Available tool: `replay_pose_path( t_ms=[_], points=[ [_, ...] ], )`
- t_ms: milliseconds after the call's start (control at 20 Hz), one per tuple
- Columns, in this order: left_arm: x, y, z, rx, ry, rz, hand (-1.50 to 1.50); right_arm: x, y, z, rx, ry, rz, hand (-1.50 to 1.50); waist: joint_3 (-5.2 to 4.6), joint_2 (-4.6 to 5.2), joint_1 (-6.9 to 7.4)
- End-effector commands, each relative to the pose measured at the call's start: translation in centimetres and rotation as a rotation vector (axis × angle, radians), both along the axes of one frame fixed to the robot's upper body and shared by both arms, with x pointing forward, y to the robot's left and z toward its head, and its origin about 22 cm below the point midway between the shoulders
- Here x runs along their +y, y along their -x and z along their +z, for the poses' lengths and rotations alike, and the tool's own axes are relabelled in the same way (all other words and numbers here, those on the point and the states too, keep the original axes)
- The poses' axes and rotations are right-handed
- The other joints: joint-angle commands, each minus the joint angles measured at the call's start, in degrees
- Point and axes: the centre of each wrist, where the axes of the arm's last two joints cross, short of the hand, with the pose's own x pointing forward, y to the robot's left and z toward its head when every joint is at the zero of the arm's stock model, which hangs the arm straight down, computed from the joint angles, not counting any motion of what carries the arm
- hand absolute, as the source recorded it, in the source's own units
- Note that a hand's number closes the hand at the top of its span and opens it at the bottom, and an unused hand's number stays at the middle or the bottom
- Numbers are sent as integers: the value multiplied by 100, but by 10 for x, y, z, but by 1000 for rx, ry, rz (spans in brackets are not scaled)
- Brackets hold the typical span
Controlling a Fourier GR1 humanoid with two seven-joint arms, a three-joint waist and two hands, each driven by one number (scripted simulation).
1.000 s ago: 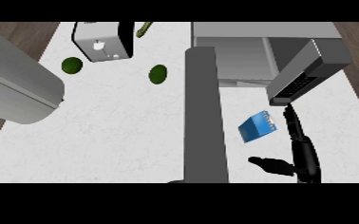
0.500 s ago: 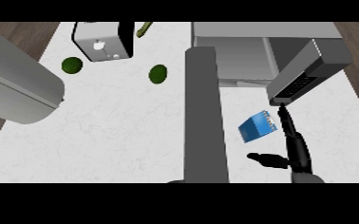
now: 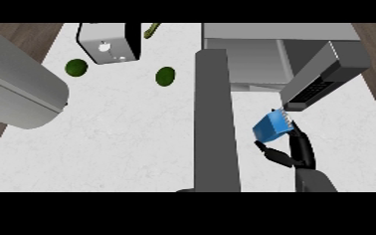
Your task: Pick up the milk, place it into the microwave and close the microwave
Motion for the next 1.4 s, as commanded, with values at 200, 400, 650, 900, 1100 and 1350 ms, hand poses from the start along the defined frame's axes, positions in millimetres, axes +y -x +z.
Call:
replay_pose_path(
  t_ms=[200, 400, 650, 900, 1100, 1350],
  points=[
    [-5, 9, 7, -9, -14, -4, -150, 14, 6, -13, -17, -24, 113, 150, 2, 3, 23],
    [15, -7, 1, -12, 4, -6, -150, 4, -21, 6, -97, -12, 98, 150, 2, 14, -6],
    [-6, 7, 9, -9, -21, -15, -150, 23, 1, -13, -121, -65, 79, 150, 7, 22, 39],
    [10, 13, -1, -6, 9, -20, -150, 20, 0, -12, -132, -93, 37, 150, 7, 21, 77],
    [14, 3, 1, 4, -8, -3, -150, 32, -16, -4, -142, -56, 95, 150, 0, 7, 8],
    [8, 1, -10, 38, 14, -2, -150, 43, -52, 21, -180, 5, 75, 150, -7, -8, -32]
  ],
)
